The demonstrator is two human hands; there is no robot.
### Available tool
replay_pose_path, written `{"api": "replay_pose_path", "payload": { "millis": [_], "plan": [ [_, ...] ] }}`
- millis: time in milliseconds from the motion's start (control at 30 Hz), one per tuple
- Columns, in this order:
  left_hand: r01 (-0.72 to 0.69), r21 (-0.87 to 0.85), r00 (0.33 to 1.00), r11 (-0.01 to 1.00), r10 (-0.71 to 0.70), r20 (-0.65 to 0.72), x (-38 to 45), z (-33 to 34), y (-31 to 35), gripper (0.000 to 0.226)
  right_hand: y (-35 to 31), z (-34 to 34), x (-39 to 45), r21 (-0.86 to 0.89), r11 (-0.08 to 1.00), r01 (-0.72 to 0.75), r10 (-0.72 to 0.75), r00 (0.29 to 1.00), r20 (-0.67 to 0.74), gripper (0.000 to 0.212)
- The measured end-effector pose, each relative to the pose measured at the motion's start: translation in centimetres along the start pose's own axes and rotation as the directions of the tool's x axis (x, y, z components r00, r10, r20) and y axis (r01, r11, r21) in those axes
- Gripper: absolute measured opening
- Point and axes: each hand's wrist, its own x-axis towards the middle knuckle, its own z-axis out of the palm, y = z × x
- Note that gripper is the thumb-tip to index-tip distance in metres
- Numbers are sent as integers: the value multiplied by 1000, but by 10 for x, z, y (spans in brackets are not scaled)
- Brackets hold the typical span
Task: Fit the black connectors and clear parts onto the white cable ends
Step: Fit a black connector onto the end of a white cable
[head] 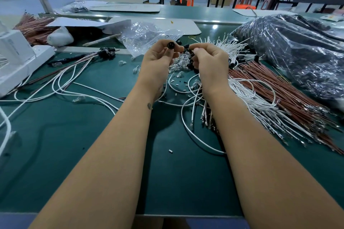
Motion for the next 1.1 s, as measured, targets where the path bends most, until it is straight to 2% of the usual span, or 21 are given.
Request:
{"api": "replay_pose_path", "payload": {
  "millis": [200,300,400,467,567,633,700,767,833,900,1000,1067,1100],
  "plan": [
    [30,7,999,1000,-30,15,-1,-2,2,30,-1,0,0,25,999,26,-27,999,32,15],
    [98,182,995,978,-95,-27,-2,-7,3,31,-3,2,-1,127,992,5,-13,998,63,19],
    [164,410,987,897,-150,-65,-2,-8,0,22,-1,2,-1,218,975,-34,17,997,79,19],
    [175,453,985,874,-161,-68,-3,-7,0,14,1,1,0,209,977,-52,34,996,87,19],
    [146,432,989,890,-126,-76,-4,-7,0,13,2,-1,2,185,979,-80,69,995,66,19],
    [135,425,988,895,-90,-126,-2,-10,0,13,4,-4,4,97,993,-74,71,997,31,15],
    [146,413,974,899,-57,-220,1,-14,0,14,6,-8,7,-163,986,-13,13,1000,-2,12],
    [150,377,946,914,-21,-324,4,-19,0,17,9,-10,10,-479,875,72,-81,997,2,28],
    [157,357,907,921,10,-422,7,-24,1,16,9,-9,9,-686,709,163,-173,983,55,47],
    [185,322,857,928,8,-515,11,-31,1,13,8,-5,5,-757,600,257,-239,961,137,50],
    [215,221,791,951,-36,-611,16,-39,1,13,7,4,-4,-699,556,449,-232,892,388,50],
    [226,199,782,954,-56,-621,17,-41,1,13,9,12,-11,-650,503,570,-156,799,581,47],
    [228,199,788,953,-61,-613,16,-41,1,13,11,16,-12,-648,437,624,-108,752,651,44]
  ]
}}
